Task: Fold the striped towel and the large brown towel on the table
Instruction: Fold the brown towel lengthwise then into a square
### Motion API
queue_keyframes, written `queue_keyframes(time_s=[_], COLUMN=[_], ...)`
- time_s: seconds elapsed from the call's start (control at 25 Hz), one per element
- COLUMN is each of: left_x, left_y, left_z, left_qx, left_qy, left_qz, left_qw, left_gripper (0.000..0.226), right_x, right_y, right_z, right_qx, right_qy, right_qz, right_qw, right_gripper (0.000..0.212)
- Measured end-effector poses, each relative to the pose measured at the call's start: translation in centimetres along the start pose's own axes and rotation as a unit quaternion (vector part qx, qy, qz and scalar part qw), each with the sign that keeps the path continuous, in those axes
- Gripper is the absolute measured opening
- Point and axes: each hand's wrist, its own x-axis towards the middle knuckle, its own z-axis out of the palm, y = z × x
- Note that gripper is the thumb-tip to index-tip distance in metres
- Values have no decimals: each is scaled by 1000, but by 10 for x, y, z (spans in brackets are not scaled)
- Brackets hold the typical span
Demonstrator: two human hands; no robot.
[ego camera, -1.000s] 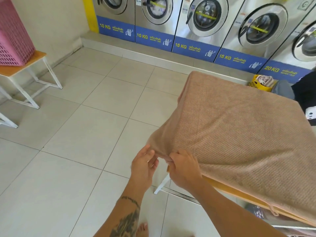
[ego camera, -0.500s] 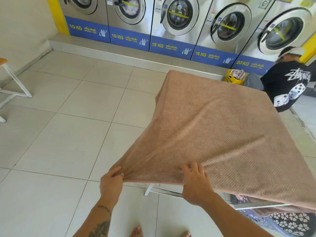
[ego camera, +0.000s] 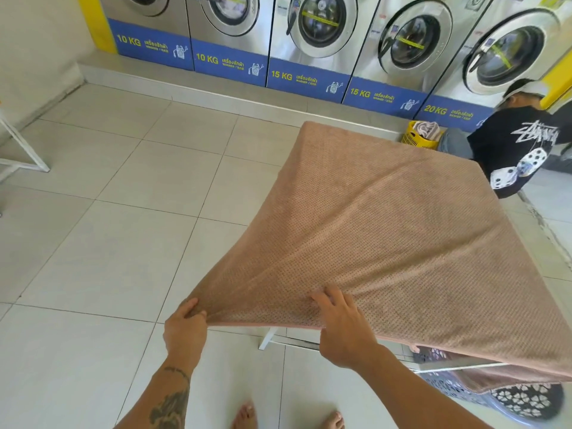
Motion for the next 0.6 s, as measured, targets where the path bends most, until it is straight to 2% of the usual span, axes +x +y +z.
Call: queue_keyframes(time_s=[0.08,0.2,0.28,0.4,0.48,0.6], left_x=[-2,-14,-23,-34,-36,-39], left_y=[6,24,41,71,82,83], left_z=[5,27,45,78,101,123], left_qx=[52,157,201,224,233,259], left_qy=[-29,-95,-125,-186,-216,-200], left_qz=[24,18,57,138,147,152], left_qw=[998,983,970,947,937,932], left_gripper=[34,22,22,27,35,31], right_x=[3,8,11,12,10,3], right_y=[-2,-6,-8,-5,3,25], right_z=[1,3,2,-1,-2,-4], right_qx=[-2,2,22,56,60,40], right_qy=[11,17,15,28,42,38], right_qz=[2,13,23,46,81,128], right_qw=[1000,1000,999,997,994,990], right_gripper=[76,71,66,64,67,79])
